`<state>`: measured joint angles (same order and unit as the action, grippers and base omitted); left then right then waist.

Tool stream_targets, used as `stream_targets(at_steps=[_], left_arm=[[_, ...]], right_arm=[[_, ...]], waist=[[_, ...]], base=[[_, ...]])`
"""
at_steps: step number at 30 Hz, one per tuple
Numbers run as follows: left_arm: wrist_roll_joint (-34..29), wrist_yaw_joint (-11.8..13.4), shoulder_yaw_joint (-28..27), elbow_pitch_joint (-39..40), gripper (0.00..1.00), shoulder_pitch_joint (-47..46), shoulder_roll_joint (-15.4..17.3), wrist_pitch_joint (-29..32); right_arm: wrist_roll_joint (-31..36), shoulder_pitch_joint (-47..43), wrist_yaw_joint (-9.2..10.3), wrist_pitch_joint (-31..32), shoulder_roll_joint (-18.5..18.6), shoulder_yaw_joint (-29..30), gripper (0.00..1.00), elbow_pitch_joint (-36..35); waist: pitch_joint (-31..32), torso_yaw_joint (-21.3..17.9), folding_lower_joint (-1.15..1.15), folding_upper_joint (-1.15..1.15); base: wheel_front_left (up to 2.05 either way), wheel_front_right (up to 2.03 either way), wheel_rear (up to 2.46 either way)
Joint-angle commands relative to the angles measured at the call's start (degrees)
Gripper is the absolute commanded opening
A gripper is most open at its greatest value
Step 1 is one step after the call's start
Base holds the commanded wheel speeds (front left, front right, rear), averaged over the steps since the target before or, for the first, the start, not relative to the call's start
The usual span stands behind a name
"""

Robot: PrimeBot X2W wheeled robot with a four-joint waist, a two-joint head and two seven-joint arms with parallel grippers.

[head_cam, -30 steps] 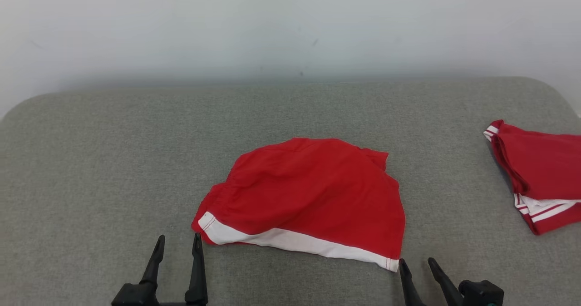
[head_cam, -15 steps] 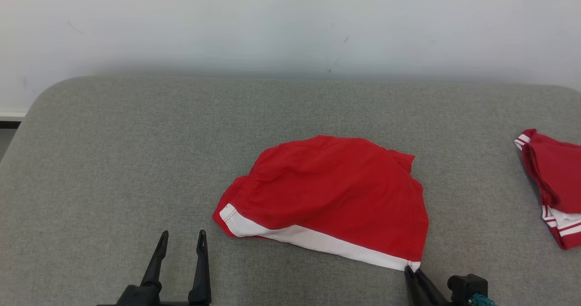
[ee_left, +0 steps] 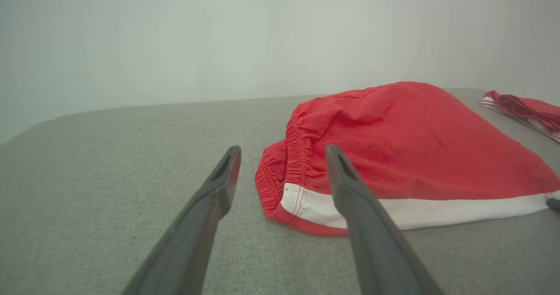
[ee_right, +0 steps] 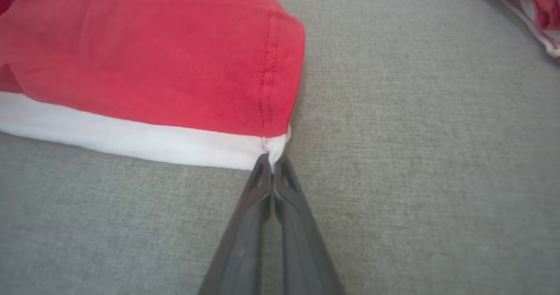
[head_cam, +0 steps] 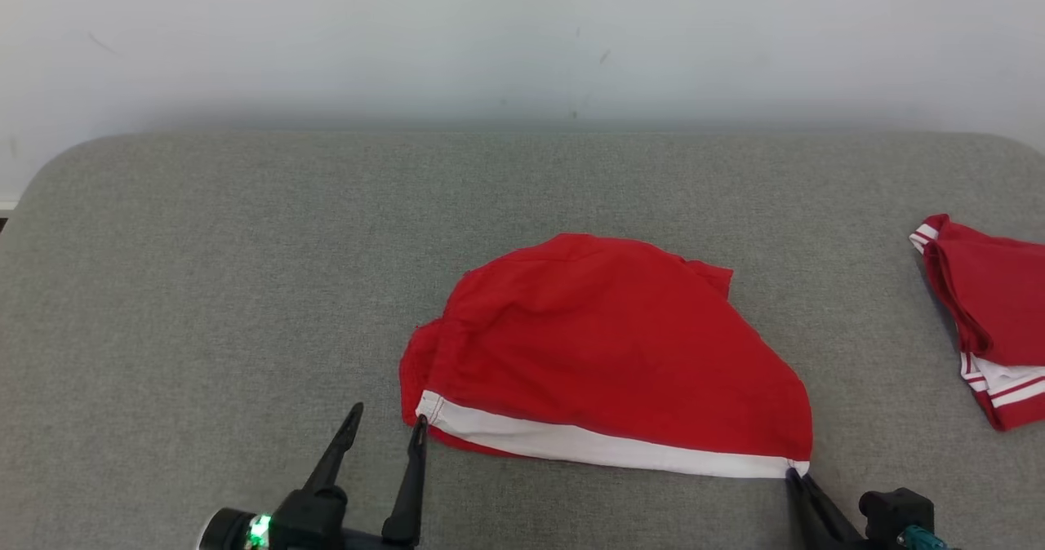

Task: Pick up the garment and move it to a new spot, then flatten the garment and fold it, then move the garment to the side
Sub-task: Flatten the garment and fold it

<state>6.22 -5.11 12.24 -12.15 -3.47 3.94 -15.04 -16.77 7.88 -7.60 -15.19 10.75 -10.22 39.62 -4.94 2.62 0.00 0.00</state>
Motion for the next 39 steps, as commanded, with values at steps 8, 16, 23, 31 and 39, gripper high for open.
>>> stream_targets(at_steps=[8,16,23,31,39], left_arm=[[-2.15,-1.9,5.71,-12.56,1.0,-9.17,1.63,3.58],[-1.56,-1.98,7.15,-20.41,0.97,-13.92,1.98,9.01],[-1.04,-2.14,8.23,-24.3,0.29,-16.17,2.27,9.43],[1.05,-2.3,8.63,-26.81,0.0,-17.0,1.8,9.0],[5.5,-2.25,8.99,-26.2,0.0,-14.97,1.59,5.95]], right_arm=[[1.88,-0.37,0.2,0.14,0.75,1.08,0.0,-0.49],[2.57,0.43,0.2,0.12,0.59,1.18,0.0,-0.94],[2.84,0.47,0.2,0.13,0.7,1.19,0.0,-1.2],[2.8,0.06,0.2,0.09,1.15,1.44,0.0,-1.7],[2.47,-1.19,0.18,0.07,1.48,1.7,0.0,-3.92]], waist=[[-1.33,-1.54,0.0,0.0],[-1.76,-2.35,0.0,0.0],[-1.97,-2.76,0.0,0.0],[-1.75,-2.87,0.0,0.0],[0.68,-2.89,0.0,0.0]], base=[[0.0,0.0,0.0],[0.0,0.0,0.0],[0.0,0.0,0.0],[0.0,0.0,0.0],[0.0,0.0,0.0]])
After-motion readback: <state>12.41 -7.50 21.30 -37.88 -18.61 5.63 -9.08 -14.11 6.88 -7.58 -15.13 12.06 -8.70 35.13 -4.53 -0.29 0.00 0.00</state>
